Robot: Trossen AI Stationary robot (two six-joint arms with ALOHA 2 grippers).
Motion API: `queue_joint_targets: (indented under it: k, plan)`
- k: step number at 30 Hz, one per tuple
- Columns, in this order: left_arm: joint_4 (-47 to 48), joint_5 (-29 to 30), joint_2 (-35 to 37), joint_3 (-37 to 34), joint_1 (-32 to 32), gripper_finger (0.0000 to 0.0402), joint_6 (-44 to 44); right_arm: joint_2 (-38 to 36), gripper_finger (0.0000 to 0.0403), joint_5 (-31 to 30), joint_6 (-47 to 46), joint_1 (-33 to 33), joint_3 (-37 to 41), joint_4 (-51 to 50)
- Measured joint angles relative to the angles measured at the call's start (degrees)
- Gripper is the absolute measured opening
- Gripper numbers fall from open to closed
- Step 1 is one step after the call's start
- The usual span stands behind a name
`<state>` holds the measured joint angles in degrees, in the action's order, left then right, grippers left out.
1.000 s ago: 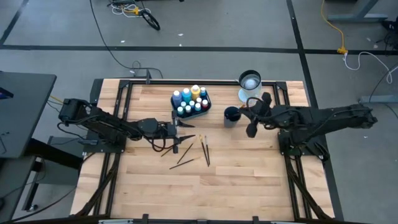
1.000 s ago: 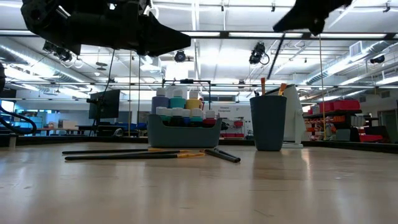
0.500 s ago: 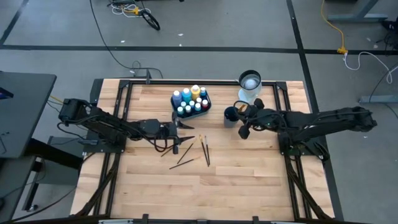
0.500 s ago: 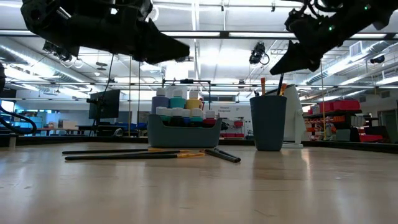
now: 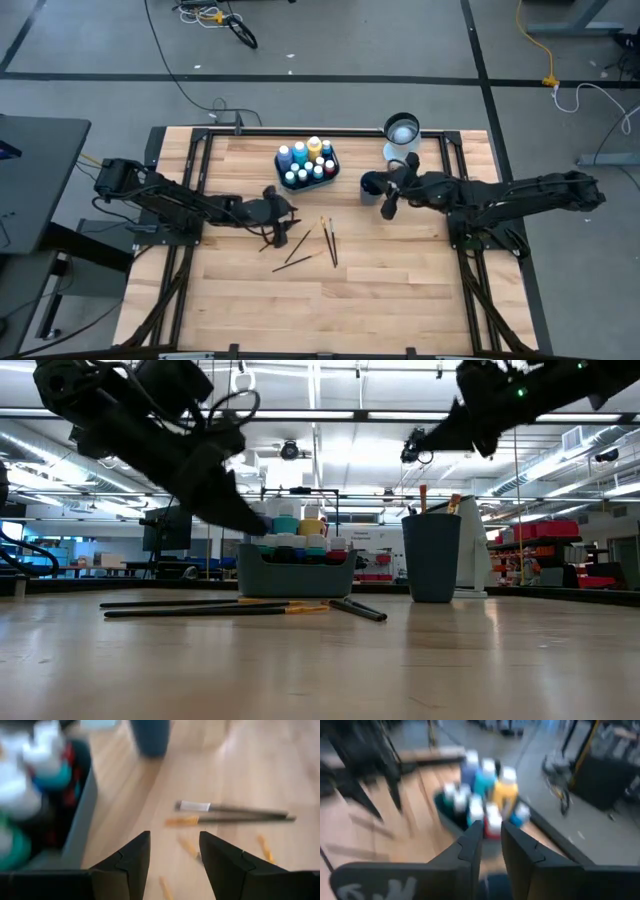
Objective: Pick & Place Paint Supplies
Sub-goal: Put the gold paint brush into the blue cup
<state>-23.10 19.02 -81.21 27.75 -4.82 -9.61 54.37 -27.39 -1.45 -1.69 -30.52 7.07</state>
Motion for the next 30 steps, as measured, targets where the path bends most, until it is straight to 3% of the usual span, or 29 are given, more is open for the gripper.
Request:
queue_joint_targets:
  k: [7,13,22,30]
  plan:
    - [12.2,-0.4,-0.2,0.0,0.0,0.0180,-11.0,0.8,0.0078,12.3,3.2,0.0,-0.1,17.2]
    - [8.1,-0.8,-4.6,-0.8,0.0,0.0180,-12.0,6.0,0.0078,22.3,2.3,0.1,-0.1,25.3]
    - [-3.9,-0.3,-13.3,-0.8,0.0,0.0180,-7.5,14.1,0.0078,23.7,6.6,0.1,0.0,27.1]
    - [-5.7,2.8,-17.2,-0.6,-0.1,0.0167,-9.4,15.0,0.0078,23.7,7.9,0.1,0.0,29.6]
